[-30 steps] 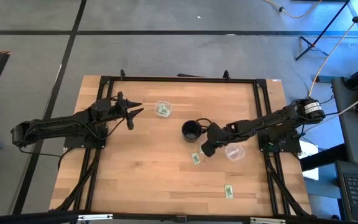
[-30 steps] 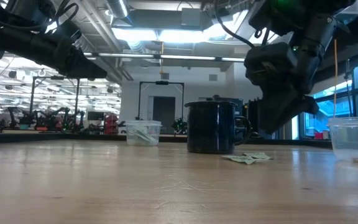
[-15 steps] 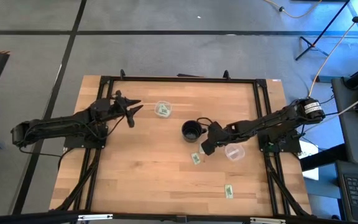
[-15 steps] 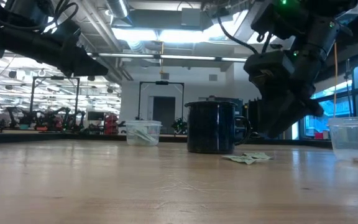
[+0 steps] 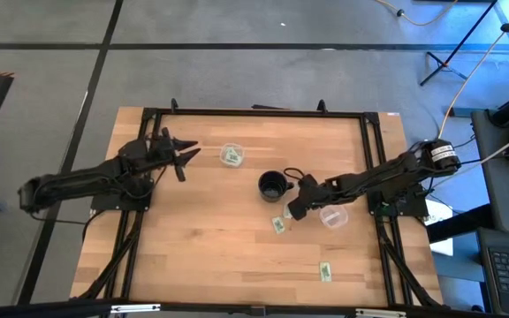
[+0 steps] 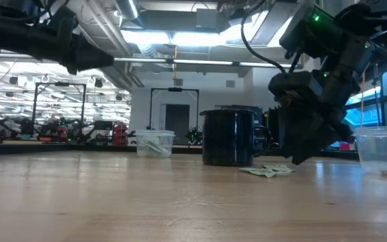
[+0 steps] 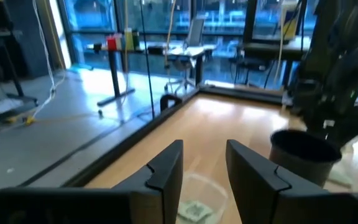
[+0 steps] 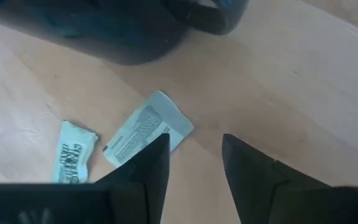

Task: Pick and place items into bin
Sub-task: Put the top green stevia packet into the bottom transparent bin

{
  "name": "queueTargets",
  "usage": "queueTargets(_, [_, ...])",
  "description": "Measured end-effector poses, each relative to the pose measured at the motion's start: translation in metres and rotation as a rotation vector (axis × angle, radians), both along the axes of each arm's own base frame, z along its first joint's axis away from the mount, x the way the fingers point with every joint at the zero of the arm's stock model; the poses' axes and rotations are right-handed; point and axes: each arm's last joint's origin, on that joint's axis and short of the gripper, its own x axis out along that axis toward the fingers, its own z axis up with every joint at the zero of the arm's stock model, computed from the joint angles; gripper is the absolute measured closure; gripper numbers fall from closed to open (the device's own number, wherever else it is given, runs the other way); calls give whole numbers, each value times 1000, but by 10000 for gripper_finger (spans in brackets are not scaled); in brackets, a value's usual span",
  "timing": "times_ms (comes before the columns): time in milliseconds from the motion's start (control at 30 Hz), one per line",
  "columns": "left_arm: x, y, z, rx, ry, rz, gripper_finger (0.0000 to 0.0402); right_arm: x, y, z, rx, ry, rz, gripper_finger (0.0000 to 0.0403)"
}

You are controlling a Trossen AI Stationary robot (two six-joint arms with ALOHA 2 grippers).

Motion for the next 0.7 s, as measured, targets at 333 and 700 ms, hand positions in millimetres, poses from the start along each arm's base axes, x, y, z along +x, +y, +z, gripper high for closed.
queueTargets(333, [-16,-6,14,52,-131,-2,283,12,2,-17,-17,-12,34,253])
queueTargets(700, [-18,-6,11,99,-80,26,280,11,4,-19,15,9,88,299])
